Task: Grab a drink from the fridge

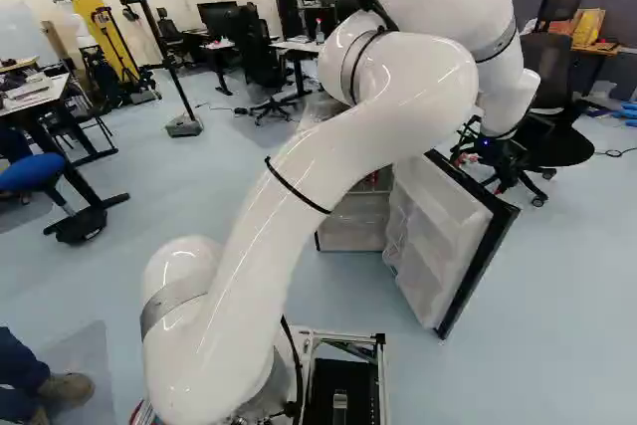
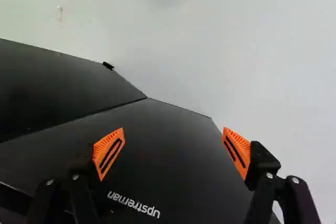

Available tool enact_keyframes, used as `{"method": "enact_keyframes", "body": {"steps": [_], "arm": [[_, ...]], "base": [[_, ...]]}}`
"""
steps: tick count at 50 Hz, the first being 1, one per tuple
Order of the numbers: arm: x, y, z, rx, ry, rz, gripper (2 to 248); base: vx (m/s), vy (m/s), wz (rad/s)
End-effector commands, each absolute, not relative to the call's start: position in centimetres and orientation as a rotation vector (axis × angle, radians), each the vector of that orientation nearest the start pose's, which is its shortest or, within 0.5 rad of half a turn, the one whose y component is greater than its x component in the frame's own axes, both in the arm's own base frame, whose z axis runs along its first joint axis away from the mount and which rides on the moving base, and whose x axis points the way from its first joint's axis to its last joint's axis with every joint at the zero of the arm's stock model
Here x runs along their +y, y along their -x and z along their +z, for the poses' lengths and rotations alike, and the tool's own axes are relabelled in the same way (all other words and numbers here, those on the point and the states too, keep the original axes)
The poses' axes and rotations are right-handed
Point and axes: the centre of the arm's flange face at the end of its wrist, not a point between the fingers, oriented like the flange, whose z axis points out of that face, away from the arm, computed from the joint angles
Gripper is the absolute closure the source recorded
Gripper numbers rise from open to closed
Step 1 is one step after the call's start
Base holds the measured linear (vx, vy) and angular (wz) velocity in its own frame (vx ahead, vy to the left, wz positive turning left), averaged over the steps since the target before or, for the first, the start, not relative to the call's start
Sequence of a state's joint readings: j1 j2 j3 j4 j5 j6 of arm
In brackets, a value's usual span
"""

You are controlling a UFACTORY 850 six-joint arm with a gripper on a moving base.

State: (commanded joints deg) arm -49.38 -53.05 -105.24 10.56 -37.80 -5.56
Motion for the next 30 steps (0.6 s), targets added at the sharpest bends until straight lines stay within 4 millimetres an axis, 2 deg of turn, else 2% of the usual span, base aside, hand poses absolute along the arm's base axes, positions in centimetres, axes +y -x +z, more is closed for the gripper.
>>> {"method": "enact_keyframes", "body": {"steps": [30], "arm": [[-56.5, -48.9, 37.0, 1.361, 2.792, -0.403, 3]], "base": [[0.000, 0.000, 0.000]]}}
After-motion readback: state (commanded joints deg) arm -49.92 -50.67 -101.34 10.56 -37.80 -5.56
